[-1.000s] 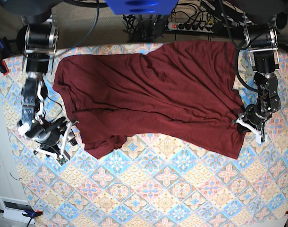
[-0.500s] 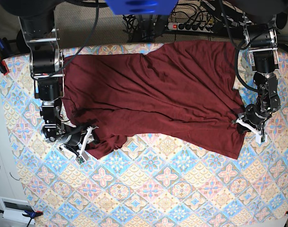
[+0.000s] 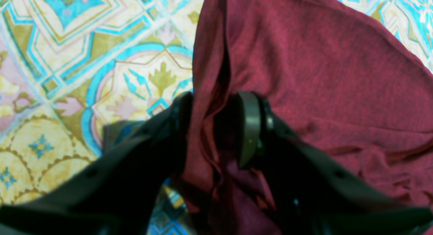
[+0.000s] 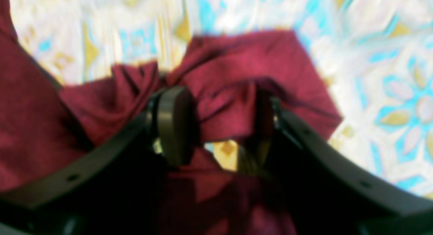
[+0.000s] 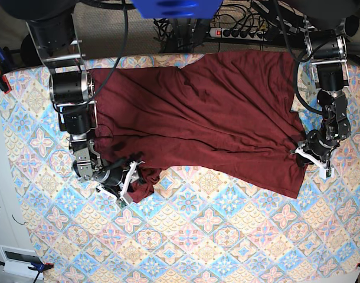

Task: Layout the t-shirt on the table in an organized manner, then fold the t-shirt properly
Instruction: 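Drag the shirt corner with the right gripper away from the shirt body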

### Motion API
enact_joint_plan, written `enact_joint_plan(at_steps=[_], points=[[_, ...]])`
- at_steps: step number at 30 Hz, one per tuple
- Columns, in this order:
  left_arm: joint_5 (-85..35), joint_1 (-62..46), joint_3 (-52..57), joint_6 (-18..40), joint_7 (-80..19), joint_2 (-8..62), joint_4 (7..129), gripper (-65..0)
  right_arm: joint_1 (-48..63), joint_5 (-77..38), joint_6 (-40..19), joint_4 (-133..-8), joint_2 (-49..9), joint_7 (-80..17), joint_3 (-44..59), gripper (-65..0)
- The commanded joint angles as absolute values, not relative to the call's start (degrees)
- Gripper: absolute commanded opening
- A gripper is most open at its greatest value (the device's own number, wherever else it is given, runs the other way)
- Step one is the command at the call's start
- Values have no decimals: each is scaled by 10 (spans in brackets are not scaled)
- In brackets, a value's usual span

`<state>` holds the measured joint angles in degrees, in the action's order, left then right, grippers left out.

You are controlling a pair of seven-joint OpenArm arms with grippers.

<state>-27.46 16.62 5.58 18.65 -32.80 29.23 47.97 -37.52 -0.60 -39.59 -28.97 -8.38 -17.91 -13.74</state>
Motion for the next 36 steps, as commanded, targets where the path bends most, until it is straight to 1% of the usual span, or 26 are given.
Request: enact_joint_plan(at_steps=[1, 6, 7, 8, 9, 12, 13, 16, 18, 21, 24, 27, 32, 36], points=[[-272, 173, 56, 187, -339, 299, 484, -454, -401, -15, -400, -299, -81, -165, -138, -361], [-272, 173, 57, 187, -339, 299, 484, -454, -400, -12, -400, -283, -78, -165, -145, -366], [-272, 173, 57, 187, -339, 299, 484, -454, -399, -12, -400, -278, -72, -161, -153, -373], [-272, 173, 57, 187, -339, 299, 484, -454, -399, -12, -400, -278, -68, -153, -159, -394], [-272, 173, 57, 187, -339, 299, 484, -454, -398, -12, -400, -278, -66, -143, -161, -436], [-272, 173, 58, 187, -339, 299, 484, -454, -398, -15, -400, -282, -66, -135, -147, -614], [-272, 172, 58, 187, -339, 299, 484, -454, -398, -15, -400, -290, -66, -137, -134, -650], [-272, 164, 58, 187, -335, 299, 484, -454, -398, -15, -400, -355, -67, -137, -99, -638], [-272, 162, 58, 187, -335, 299, 484, -454, -398, -15, -400, -401, -68, -141, -80, -644], [-272, 162, 60, 187, -335, 299, 484, -454, -398, -15, -400, -476, -68, -192, -45, -644], [-272, 162, 92, 187, -335, 299, 484, -454, -398, -17, -400, -549, -60, -225, -19, -644], [-272, 163, 134, 187, -339, 299, 484, -454, -400, -38, -400, -605, -38, -246, -14, -644], [-272, 165, 146, 187, -339, 299, 484, -454, -424, -115, -400, -661, -7, -263, -15, -644], [-272, 161, 147, 187, -339, 299, 497, -454, -462, -150, -400, -669, 27, -276, -15, -644]])
